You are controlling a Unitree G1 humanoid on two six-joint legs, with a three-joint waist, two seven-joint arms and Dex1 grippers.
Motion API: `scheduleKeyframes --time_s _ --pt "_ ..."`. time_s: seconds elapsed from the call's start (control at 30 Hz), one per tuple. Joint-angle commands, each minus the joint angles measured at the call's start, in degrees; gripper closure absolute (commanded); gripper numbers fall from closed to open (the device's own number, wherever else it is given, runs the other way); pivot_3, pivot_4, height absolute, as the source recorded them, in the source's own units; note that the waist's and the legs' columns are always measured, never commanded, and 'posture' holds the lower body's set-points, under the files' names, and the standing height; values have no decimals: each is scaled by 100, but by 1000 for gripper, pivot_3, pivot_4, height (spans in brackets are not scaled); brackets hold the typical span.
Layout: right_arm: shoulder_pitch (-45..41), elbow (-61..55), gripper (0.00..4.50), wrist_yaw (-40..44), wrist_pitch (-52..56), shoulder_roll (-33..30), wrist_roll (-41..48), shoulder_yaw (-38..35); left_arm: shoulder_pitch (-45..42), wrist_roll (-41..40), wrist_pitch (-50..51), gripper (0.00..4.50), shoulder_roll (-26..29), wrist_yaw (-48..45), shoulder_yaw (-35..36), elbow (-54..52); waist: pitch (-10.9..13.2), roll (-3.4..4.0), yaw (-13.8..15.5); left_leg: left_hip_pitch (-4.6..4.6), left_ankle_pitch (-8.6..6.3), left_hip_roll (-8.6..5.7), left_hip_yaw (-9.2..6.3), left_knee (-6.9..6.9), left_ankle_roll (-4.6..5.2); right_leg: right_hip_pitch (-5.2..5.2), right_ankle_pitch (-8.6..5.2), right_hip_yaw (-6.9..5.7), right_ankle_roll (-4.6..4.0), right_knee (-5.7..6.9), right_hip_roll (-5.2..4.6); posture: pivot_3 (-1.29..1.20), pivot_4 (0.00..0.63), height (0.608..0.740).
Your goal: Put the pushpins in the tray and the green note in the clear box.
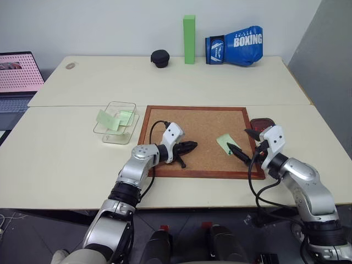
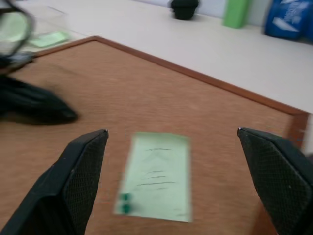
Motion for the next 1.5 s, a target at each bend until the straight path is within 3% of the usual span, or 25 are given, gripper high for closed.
scheduleKeyframes --time_s 0.03,0.4,0.87,1.13,1.5 --pt "94 -272 12 -86 -56 150 -194 298 90 52 56 4500 -22 -6 -112 7 0 0 2 -1 0 0 0 -1 0 -1 0 -1 0 0 0 0 150 740" --pt "-9 453 12 -345 -276 419 -665 505 81 65 53 4500 22 -18 -102 6 0 0 3 -1 0 -1 0 -2 0 -1 0 0 0 -3 0 0 150 740" --pt "-18 594 2581 -350 -178 458 -607 358 72 54 57 4500 9 1 -85 0 0 0 2 -1 0 0 0 -2 0 -1 0 0 -1 -1 0 0 150 740" --pt "-52 641 4370 -399 -164 421 -655 314 65 50 55 4500 0 16 -75 6 0 0 2 -1 0 0 0 -2 0 -1 0 0 -1 -1 0 0 150 740" --pt "-125 102 4472 -453 -169 370 -661 260 123 44 68 4500 -28 33 -105 -61 0 0 2 -1 0 0 0 -1 0 -1 0 0 0 0 0 0 150 740"
